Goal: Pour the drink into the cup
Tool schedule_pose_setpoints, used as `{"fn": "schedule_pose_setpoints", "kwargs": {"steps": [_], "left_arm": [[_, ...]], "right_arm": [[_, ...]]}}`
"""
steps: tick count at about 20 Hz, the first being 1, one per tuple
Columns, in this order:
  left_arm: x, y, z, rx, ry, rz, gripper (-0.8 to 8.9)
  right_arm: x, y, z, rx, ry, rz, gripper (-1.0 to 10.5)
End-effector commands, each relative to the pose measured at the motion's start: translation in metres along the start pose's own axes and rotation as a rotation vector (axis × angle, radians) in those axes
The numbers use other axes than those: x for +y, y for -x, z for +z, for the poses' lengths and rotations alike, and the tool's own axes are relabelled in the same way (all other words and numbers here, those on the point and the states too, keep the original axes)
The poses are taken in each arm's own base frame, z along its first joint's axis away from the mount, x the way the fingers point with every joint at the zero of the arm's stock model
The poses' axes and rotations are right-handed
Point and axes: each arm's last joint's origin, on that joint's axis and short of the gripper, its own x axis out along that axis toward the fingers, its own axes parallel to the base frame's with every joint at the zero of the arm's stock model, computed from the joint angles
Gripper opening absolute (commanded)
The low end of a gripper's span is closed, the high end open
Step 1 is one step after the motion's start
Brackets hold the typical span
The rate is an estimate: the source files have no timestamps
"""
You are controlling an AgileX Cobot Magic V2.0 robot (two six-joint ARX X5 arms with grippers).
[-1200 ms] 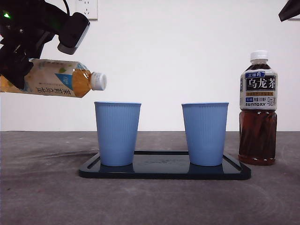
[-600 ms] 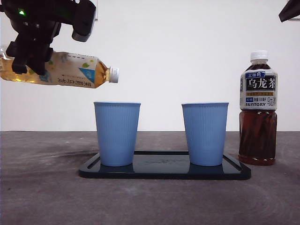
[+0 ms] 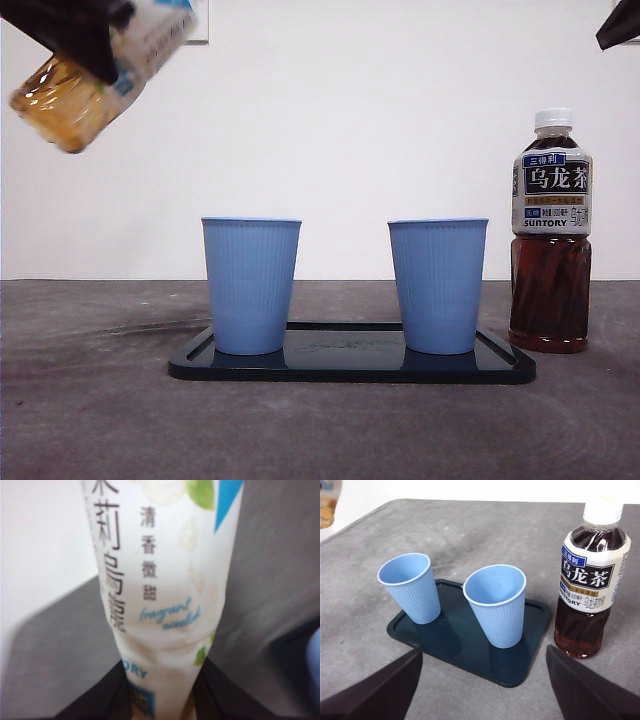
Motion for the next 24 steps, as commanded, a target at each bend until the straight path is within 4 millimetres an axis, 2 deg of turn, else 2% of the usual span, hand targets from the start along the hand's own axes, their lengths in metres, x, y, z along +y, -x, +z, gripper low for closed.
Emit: {"fn": "schedule_pose_setpoints", "kwargs": {"steps": [1,5,11,17,21,24], "left_arm": [[0.013,0.010,0.015,-0.130,0.294,-0.066,0.07],[0.017,0.001,0.001,-0.254,0.442,-0.089,0.07],[-0.006,-0.020,-0.048,-0.307,0.531,-0.090,0.07],[-0.030,-0.052,-0.097,-0.230,0.525,-0.086,0.07],[-0.043,-0.079,-0.112,-0.198,0.516,-0.090,0.07],[-0.049,-0.093,-0.119,-0.201,0.518,-0.087,0.07]], "right_arm": [[0.001,0.001,0.003,-0.013,0.008,0.004,3.9],[0.001,0.001,0.003,-0.017,0.007,-0.017,3.9],[0.001,0.001,0.003,-0.018,0.007,-0.018,3.9],[0.001,0.001,0.003,-0.018,-0.003,-0.018,3.9],[0.001,0.001,0.003,-0.018,-0.012,-0.017,3.9],[0.001,0.001,0.003,-0.018,-0.012,-0.017,3.9]]}}
